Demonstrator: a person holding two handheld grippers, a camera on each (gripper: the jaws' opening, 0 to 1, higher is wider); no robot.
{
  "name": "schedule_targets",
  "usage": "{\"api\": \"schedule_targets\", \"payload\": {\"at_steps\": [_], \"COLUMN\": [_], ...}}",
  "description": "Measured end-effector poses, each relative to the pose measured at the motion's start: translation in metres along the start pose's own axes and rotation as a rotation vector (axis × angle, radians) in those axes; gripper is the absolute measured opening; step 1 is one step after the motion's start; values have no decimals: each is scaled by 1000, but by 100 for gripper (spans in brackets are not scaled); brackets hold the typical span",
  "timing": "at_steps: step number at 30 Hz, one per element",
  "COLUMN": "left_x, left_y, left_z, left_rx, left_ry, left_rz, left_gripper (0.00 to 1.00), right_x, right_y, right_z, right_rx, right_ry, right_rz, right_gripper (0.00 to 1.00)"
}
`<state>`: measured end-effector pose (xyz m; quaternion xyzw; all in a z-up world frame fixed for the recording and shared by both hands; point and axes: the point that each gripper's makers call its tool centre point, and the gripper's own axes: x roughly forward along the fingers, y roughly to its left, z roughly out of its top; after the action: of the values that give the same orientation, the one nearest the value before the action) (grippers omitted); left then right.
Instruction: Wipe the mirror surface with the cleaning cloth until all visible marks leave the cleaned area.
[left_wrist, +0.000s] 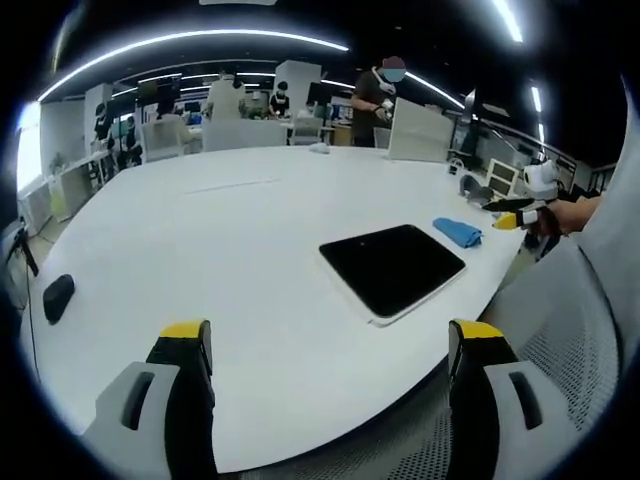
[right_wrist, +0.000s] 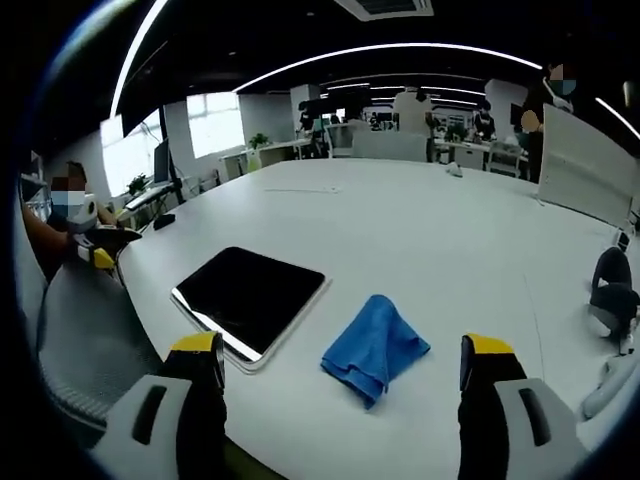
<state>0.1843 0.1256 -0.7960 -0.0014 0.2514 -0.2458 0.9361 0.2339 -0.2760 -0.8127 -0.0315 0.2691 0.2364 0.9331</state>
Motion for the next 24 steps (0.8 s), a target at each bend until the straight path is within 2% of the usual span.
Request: {"api": "schedule_targets", "payload": {"at_steps": [24], "left_x": [-2], "left_y": [-1], "left_z": [2], "left_rx": [-4], "left_ry": [-3], "left_rz": [4], "left_gripper": [99], "right_x": [-6], "right_y": [2], "right_z": [-5], "right_rx": [6], "right_ry": [4], "right_rz": [-13], "right_gripper": [96]}}
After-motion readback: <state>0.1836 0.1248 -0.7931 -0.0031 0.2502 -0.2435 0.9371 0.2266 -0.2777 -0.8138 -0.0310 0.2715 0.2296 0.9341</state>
